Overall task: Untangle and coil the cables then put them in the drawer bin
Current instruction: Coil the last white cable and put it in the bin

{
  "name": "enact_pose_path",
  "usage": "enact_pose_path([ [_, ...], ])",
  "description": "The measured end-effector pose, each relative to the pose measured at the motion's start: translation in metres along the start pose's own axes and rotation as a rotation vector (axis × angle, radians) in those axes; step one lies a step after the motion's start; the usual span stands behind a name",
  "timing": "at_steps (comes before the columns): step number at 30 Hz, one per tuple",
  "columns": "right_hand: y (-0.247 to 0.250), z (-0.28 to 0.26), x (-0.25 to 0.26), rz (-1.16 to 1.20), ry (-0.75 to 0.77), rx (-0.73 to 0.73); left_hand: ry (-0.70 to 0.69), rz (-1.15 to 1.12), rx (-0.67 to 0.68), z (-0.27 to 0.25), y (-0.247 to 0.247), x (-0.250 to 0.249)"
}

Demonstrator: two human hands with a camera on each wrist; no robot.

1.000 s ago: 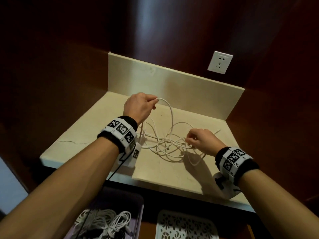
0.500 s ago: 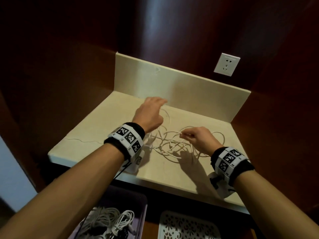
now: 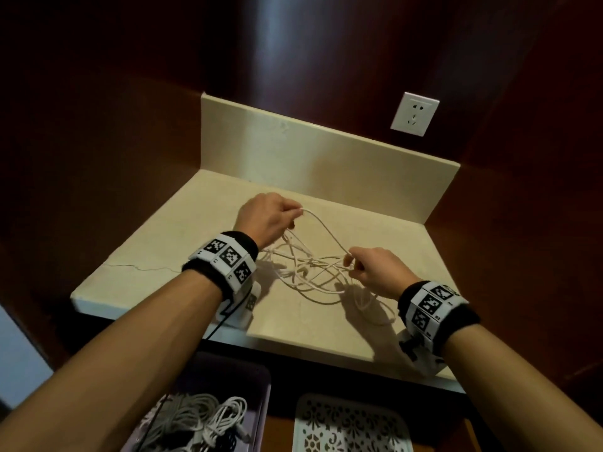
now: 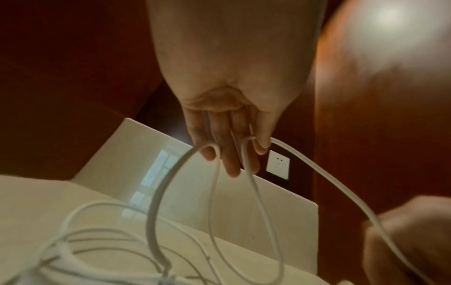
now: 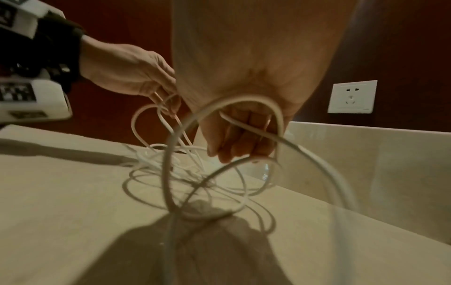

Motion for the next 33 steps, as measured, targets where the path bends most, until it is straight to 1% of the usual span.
enact_pose_path([
  [2,-0.006,-0.001,-0.022,-0.002,-0.072,0.028,0.040,-0.063,-0.104,0.000,0.021,0.013],
  [4,-0.005,-0.001,-0.036,0.051,-0.107,0.009,0.083,-0.057,-0.119,0.003,0.029,0.024],
  [5,0.000,-0.001,-0.037,0.086,-0.101,-0.027,0.118,-0.022,-0.107,0.005,0.030,0.028],
  [7,0.016,-0.002,-0.032,0.162,-0.064,-0.144,0.194,0.054,-0.087,0.006,0.030,0.033],
  [9,0.033,-0.004,-0.023,0.217,-0.022,-0.242,0.216,0.096,-0.059,0.003,0.026,0.028],
  [10,0.040,-0.003,-0.018,0.221,-0.001,-0.277,0.194,0.105,-0.031,0.001,0.022,0.020],
  [12,0.053,-0.001,-0.011,0.216,0.035,-0.337,0.098,0.092,0.048,-0.002,0.010,-0.001],
  [14,0.063,0.001,-0.007,0.251,0.049,-0.381,0.003,0.009,0.186,-0.007,-0.008,-0.020],
  [16,0.070,0.002,-0.002,0.268,0.049,-0.410,-0.038,-0.070,0.319,-0.011,-0.026,-0.032],
  [18,0.074,0.002,0.001,0.286,0.051,-0.437,-0.047,-0.092,0.376,-0.013,-0.040,-0.038],
  [20,0.076,0.002,0.001,0.340,0.055,-0.465,-0.044,-0.077,0.385,-0.012,-0.052,-0.039],
  [23,0.077,0.001,0.001,0.411,0.076,-0.491,-0.043,-0.043,0.361,-0.009,-0.062,-0.038],
  [26,0.070,0.001,0.006,0.510,0.116,-0.442,-0.040,-0.078,0.293,-0.007,-0.057,-0.033],
  [28,0.062,0.001,0.005,0.544,0.117,-0.371,-0.009,-0.104,0.201,-0.004,-0.043,-0.026],
  [31,0.044,0.003,0.005,0.473,0.083,-0.210,0.011,-0.127,0.049,-0.003,-0.016,-0.015],
  [33,0.033,0.002,0.003,0.446,0.062,-0.118,0.030,-0.155,-0.026,-0.002,-0.001,-0.006],
])
Point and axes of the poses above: each hand's wrist, its own z-axis towards the middle knuckle, its own y-axis out of the back of the hand, x = y × z, the point moved 10 cm from there along z, towards the middle knuckle, and after that the axes turned 9 degrees about x, right-handed, at the moved point
